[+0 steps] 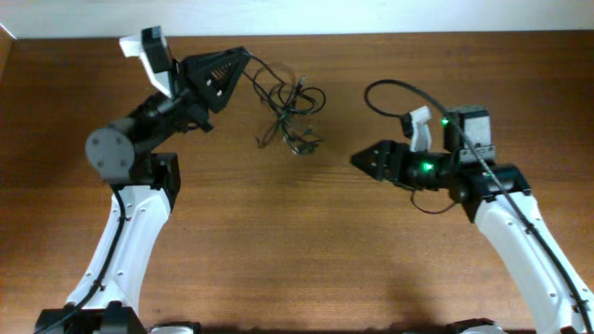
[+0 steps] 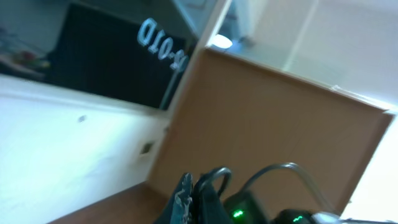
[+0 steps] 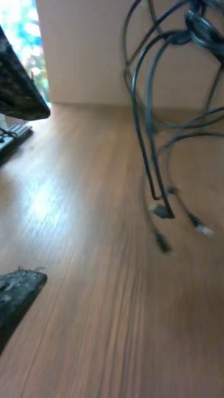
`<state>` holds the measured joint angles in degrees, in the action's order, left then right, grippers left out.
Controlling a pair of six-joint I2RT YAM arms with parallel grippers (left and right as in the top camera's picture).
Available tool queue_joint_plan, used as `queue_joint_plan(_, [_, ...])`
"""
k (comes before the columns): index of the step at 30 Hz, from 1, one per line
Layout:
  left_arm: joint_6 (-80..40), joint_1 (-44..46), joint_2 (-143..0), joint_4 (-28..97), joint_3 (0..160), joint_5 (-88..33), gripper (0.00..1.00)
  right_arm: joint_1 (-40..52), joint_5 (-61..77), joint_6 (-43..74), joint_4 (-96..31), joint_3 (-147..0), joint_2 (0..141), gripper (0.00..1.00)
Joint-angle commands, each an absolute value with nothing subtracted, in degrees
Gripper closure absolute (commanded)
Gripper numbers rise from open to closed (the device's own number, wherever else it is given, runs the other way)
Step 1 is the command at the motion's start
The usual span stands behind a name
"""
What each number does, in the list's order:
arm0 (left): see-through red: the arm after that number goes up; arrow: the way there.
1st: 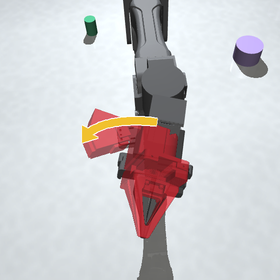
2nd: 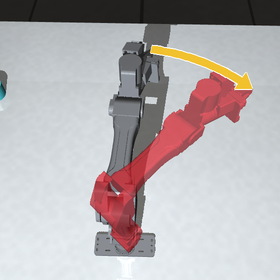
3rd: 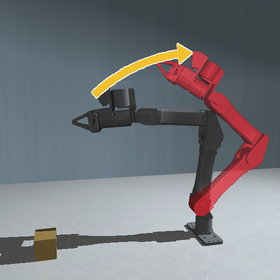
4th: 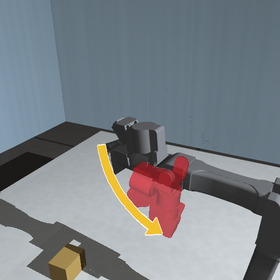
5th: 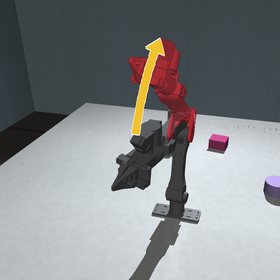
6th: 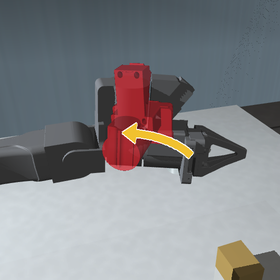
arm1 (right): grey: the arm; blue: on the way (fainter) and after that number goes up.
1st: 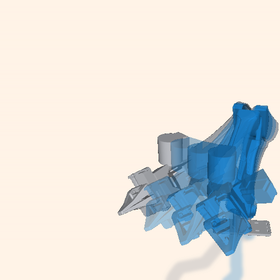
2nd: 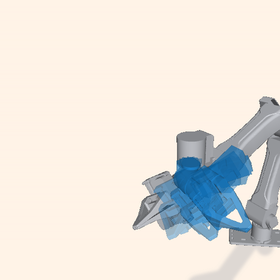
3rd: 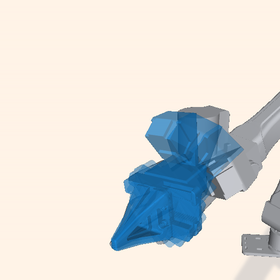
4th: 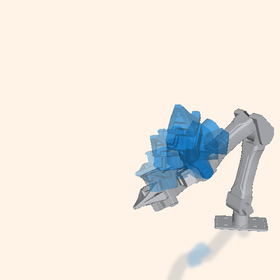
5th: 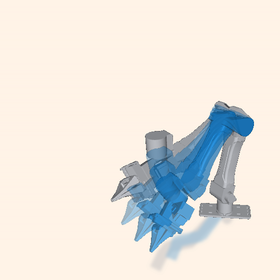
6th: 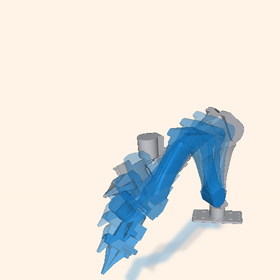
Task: Untangle cables
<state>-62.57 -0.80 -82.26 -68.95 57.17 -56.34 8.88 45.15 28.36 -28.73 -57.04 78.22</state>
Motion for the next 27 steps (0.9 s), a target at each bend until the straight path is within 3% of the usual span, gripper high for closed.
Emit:
queue_joint_plan(1, [-72.9,-0.9,-82.2,-68.1,57.5,-55.3,1.0,14.2,47.4,34.5,-18.9,-57.2,81.3,0.11])
queue_joint_plan(5, [-76.0,-0.8,-82.1,-65.1,57.5,-55.3,1.0,16.3,46.9,50.0,1.3,-57.2,87.6,0.08])
queue_joint_plan(7, [-76.3,-0.8,-82.1,-66.1,57.5,-55.3,1.0,19.2,47.0,58.7,5.5,-57.2,92.6,0.13])
queue_joint_plan(11, [-76.3,-0.8,-82.1,-66.2,57.5,-56.4,1.0,26.4,52.1,60.6,15.5,-57.2,99.7,0.14])
queue_joint_plan(13, [-76.3,-0.8,-82.2,-66.1,57.5,-57.9,1.0,26.7,54.1,62.6,24.3,-57.2,99.7,0.21])
queue_joint_plan(15, [-76.2,-0.9,-82.2,-66.2,57.5,-57.8,1.0,26.8,59.1,66.1,33.3,-57.2,99.7,0.37])
queue_joint_plan(16, [-75.9,-0.9,-82.2,-66.2,57.5,-57.4,1.0,27.2,61.6,67.0,36.5,-57.2,99.7,0.75])
queue_joint_plan(17, [-75.0,-0.9,-82.2,-66.1,57.5,-57.2,1.0,27.4,63.5,66.9,36.2,-57.2,99.7,0.96])
queue_joint_plan(22, [-75.0,-0.9,-82.2,-66.2,57.5,-55.7,1.0,27.2,62.2,63.4,29.5,-57.2,99.7,0.96])
queue_joint_plan(24, [-75.0,-0.9,-82.2,-66.2,57.5,-56.4,1.0,26.2,59.2,63.8,28.7,-57.2,99.7,0.57])
queue_joint_plan(27, [-68.3,-0.9,-82.2,-66.2,57.5,-60.2,1.0,21.6,59.5,70.4,28.7,-57.2,99.7,0.25])
